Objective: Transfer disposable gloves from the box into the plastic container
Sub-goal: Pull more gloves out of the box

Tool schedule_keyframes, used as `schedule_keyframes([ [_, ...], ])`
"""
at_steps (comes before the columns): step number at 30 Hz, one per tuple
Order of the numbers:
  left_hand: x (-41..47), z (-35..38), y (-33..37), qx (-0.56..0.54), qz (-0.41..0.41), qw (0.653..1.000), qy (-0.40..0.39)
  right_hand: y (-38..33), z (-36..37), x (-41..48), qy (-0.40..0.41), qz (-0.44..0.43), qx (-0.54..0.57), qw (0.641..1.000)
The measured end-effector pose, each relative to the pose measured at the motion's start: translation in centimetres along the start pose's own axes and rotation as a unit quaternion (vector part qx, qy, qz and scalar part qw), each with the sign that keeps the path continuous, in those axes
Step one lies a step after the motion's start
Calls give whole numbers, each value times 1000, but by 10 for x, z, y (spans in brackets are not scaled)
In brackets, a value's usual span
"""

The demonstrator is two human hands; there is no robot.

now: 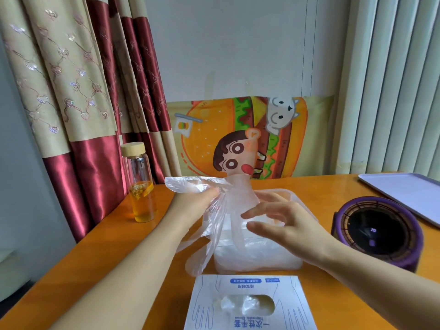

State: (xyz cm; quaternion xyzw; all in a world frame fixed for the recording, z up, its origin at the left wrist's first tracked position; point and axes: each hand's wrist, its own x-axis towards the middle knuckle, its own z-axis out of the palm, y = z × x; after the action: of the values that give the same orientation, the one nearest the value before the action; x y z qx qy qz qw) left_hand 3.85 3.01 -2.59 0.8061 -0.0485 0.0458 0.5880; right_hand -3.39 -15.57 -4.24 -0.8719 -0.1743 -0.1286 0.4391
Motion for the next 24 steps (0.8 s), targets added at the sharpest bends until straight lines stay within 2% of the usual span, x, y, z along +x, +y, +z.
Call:
schedule_keyframes([
  [6, 13, 9, 1, -58, -31, 998, -3, 4, 7, 3, 24, -5, -29, 999],
  [9, 17, 9, -2, -115, -66, 990, -40, 4, 2, 13, 81, -7, 6, 997],
  [13, 19, -1, -12, -225, -117, 964, -82, 5, -21, 32, 167, 12, 20, 986],
  [15, 23, -15, -24, -227, -127, 964, -56, 5, -28, 38, 163, 28, 18, 986],
  [17, 30, -30, -32, -207, -118, 971, 10, 2, -30, 42, 122, 42, -13, 992],
  [19, 33, -42, -32, -147, -70, 980, 117, -1, -28, 43, 77, 41, -55, 995],
  [21, 29, -46, -22, -67, 51, 973, 214, -4, -24, 45, 47, 29, -88, 995],
  [22, 23, -46, -15, -25, 140, 963, 228, -6, -21, 46, 37, 22, -99, 994],
  [24, 9, -39, 2, 76, 299, 939, 152, -9, -16, 49, 21, 12, -121, 992],
])
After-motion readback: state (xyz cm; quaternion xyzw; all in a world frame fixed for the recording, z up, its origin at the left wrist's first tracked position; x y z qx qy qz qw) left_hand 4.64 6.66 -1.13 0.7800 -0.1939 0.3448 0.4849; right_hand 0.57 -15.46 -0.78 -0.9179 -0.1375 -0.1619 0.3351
